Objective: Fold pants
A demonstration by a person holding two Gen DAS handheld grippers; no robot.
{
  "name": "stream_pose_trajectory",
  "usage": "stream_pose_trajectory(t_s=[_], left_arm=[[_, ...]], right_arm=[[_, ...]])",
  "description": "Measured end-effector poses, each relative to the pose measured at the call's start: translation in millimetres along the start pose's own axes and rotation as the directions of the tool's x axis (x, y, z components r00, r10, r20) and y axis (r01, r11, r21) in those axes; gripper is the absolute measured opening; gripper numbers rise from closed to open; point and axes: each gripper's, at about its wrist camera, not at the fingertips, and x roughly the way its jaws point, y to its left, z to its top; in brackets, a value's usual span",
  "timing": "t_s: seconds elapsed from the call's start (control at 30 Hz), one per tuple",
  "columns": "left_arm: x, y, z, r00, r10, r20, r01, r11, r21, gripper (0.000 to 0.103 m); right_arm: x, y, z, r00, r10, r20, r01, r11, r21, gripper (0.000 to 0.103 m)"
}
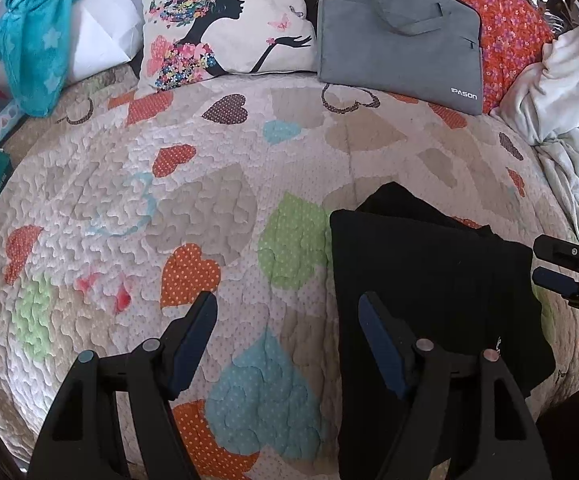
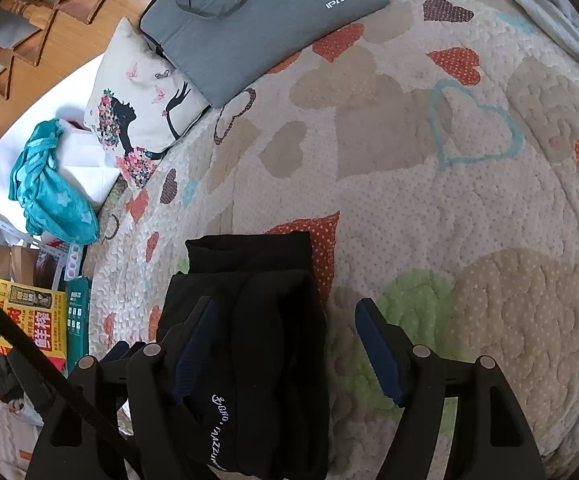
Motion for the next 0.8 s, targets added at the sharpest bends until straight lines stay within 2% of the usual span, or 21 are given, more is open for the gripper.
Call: stream_pose_trajectory(t_s=[0.27, 0.37, 0.47, 0.57, 0.6, 0.7, 0.8], left_arm=[[0, -2, -2, 1.000, -0.008, 0.001, 0.008, 1.000, 0.005, 0.072], [-6, 0, 0, 0.999, -0.029, 0.027, 0.029, 0.999, -0.019, 0.072], [-23, 4, 4, 0.992, -0.045, 0.115, 0.049, 0.998, -0.034, 0.072], [-44, 5, 8, 0.969, -0.045, 0.241, 0.055, 0.998, -0.035, 0.072], [-49, 6, 9, 0.961, -0.045, 0.272, 0.056, 0.998, -0.035, 0.075], [-61, 9, 14, 0.944, -0.041, 0.326, 0.063, 0.996, -0.059, 0.099], [-65, 18, 19, 0.939, -0.058, 0.338, 0.098, 0.990, -0.103, 0.101]], right_arm=[[0, 3, -2, 1.000, -0.010, 0.004, 0.010, 1.000, -0.008, 0.077], [-2, 2, -1, 1.000, -0.008, 0.011, 0.008, 1.000, -0.004, 0.077], [-5, 0, -1, 1.000, -0.004, 0.019, 0.004, 1.000, 0.005, 0.077], [-7, -2, 0, 1.000, -0.004, 0.024, 0.004, 1.000, 0.011, 0.077], [-7, -2, 0, 1.000, -0.006, 0.029, 0.006, 1.000, 0.010, 0.077], [-10, -2, 0, 0.999, -0.010, 0.042, 0.010, 1.000, 0.003, 0.077], [-11, -2, -1, 0.999, -0.016, 0.041, 0.017, 1.000, -0.005, 0.078]])
